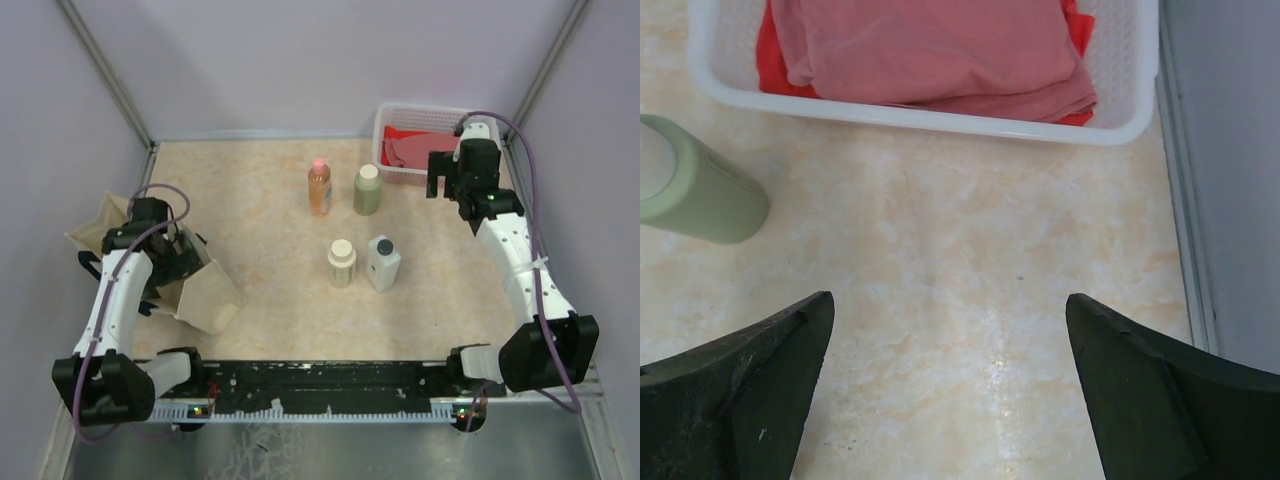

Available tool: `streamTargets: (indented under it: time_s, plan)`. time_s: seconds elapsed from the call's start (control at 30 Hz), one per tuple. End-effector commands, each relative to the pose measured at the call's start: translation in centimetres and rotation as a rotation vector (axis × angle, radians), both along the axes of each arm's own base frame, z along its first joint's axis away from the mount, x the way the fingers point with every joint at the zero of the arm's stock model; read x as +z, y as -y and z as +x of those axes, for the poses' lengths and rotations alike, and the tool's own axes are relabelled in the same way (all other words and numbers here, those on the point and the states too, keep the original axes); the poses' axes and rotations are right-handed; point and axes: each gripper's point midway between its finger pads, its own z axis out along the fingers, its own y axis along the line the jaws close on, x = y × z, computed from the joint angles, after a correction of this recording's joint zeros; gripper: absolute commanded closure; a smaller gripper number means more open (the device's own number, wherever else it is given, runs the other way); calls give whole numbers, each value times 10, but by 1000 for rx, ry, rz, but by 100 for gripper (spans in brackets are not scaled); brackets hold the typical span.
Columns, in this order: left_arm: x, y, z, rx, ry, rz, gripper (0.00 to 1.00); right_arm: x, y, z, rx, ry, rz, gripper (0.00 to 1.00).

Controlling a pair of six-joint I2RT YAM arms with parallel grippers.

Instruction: Place the personal care products into the canvas bag

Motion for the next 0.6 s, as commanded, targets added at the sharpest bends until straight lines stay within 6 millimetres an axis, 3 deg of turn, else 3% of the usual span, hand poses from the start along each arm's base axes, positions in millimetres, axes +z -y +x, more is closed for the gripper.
streamTargets:
  time_s: [0.0,0.27,0.47,0.57]
  plan:
    - [-22,19,10,17,29,-115,0,21,-28,7,107,63,94,1]
    - [-55,26,-1,16,-71,-156,0,22,-23,4,101,59,60,1]
    - [-73,44,8,-11,-77,-257,0,23,-20,1,92,58,43,1]
    - [-70,56,21,-69,-39,-315,0,26,-18,-1,88,64,35,1]
